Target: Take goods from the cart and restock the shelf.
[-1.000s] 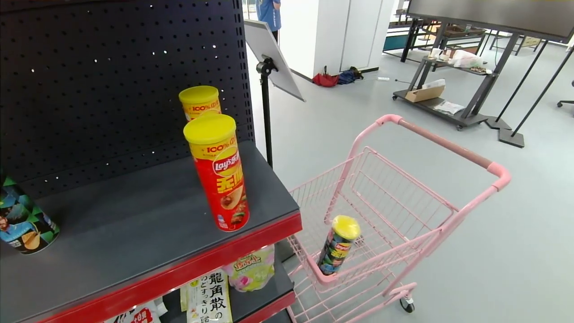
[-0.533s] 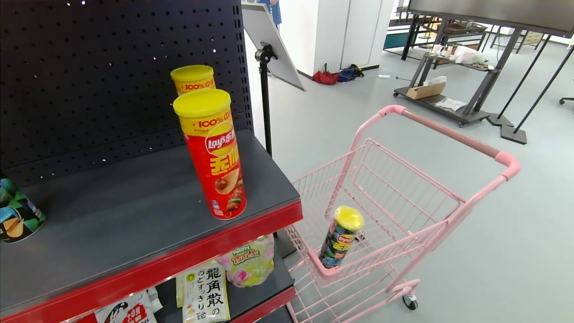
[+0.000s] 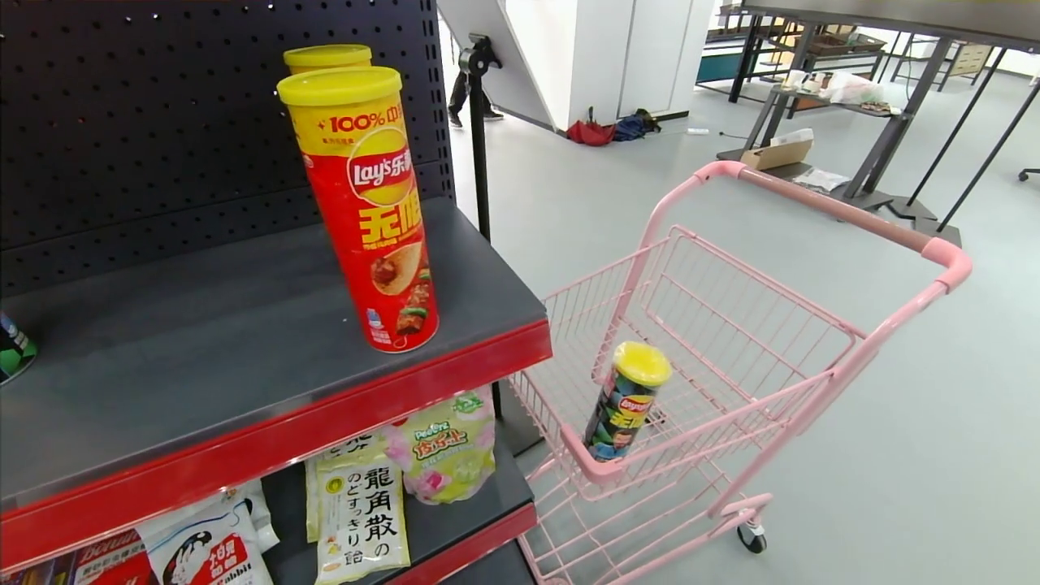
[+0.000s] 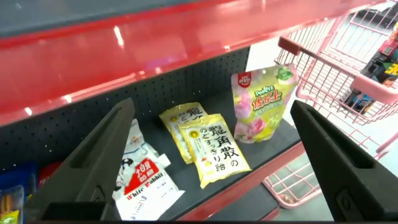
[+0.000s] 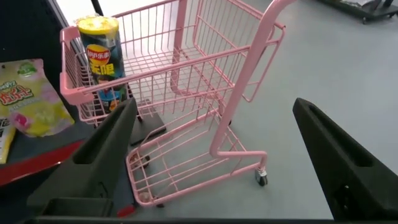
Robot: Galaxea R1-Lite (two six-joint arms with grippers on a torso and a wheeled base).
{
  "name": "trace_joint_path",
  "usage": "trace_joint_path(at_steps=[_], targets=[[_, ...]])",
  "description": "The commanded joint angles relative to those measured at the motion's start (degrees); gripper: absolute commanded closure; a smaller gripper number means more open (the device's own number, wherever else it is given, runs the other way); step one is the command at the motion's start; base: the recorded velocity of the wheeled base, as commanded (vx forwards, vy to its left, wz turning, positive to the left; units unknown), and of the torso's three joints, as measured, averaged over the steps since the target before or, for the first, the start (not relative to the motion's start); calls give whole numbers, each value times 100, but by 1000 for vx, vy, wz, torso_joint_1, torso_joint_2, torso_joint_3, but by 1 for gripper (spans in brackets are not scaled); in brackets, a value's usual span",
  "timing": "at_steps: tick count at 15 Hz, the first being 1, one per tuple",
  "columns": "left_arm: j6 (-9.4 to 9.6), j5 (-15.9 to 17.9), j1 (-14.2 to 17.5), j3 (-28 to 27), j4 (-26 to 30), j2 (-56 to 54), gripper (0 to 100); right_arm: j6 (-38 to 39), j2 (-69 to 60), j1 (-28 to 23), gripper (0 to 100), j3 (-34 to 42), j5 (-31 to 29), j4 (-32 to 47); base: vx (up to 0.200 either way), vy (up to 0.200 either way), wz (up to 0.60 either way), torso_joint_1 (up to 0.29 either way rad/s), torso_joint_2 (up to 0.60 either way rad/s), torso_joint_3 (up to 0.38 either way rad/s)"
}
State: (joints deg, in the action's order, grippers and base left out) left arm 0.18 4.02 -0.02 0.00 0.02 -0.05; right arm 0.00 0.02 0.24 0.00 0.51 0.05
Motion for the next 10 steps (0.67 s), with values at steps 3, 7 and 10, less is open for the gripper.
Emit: trace_joint_path(at_steps=[3, 7, 10], targets=[[-1, 2, 2, 0, -2, 5, 0, -9, -2, 2, 0, 0, 10, 4, 0, 0, 0, -29, 85, 60], [-1, 2, 2, 0, -2, 5, 0, -44, 59, 20, 0, -167, 81, 4, 0, 0, 0, 0, 0, 0], [-1, 2, 2, 0, -2, 5, 0, 888, 3636, 354, 0, -3419, 476, -31, 0, 0, 0, 0, 0, 0]])
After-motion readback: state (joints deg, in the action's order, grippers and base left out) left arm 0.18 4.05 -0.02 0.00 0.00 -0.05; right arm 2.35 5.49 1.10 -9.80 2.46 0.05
